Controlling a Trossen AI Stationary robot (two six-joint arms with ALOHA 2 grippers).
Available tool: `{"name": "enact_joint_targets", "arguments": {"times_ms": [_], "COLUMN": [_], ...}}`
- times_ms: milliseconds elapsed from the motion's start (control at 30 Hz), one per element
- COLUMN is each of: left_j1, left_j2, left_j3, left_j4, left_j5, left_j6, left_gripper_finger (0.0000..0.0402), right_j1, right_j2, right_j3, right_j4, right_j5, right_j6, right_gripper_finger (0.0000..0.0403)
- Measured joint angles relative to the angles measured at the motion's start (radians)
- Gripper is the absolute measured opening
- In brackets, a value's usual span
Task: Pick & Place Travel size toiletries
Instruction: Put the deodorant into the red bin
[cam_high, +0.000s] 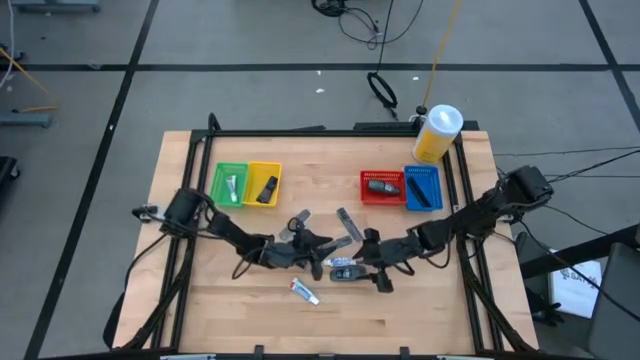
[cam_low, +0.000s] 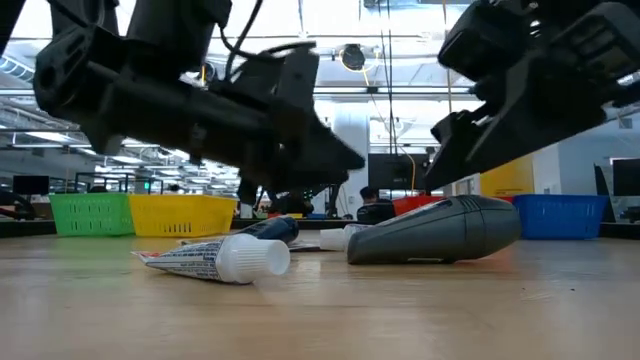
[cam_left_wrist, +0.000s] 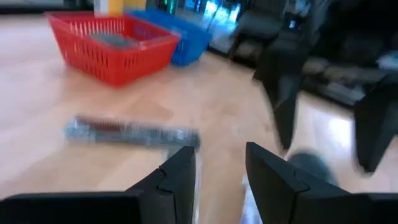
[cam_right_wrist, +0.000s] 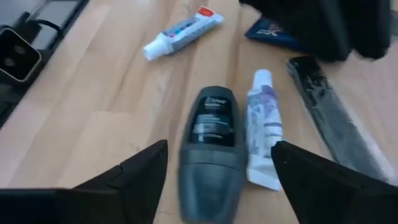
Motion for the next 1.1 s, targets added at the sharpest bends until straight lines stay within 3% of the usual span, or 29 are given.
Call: {"name": "enact_joint_targets", "arguments": {"times_ms": [367,700,900,1100], "left_j1": [-0.009,-0.010,-0.016,-0.016], "left_j2": [0.018,0.018,0.018,0.018], "left_j3": [0.013,0.013,0.013,0.013], "left_j4": [-0.046,-0.058,-0.076,-0.095], "left_j5": [-0.001,-0.001,0.000,0.001], "left_j6": [-0.004,-0.010,-0.022,-0.025], "left_gripper_finger": [0.0141,0.0141,0.0141,0.0141], "right_j1": [0.068,0.124,0.134,0.105], "right_j2": [0.220,0.259,0.127,-0.194], "right_j3": [-0.001,0.001,-0.002,0.007], "right_j4": [0.250,0.250,0.144,-0.274], "right_j5": [0.032,0.173,0.179,0.187], "right_j6": [0.176,0.312,0.355,0.435], "right_gripper_finger": [0.0277,0.0202,0.0199,0.0201]}}
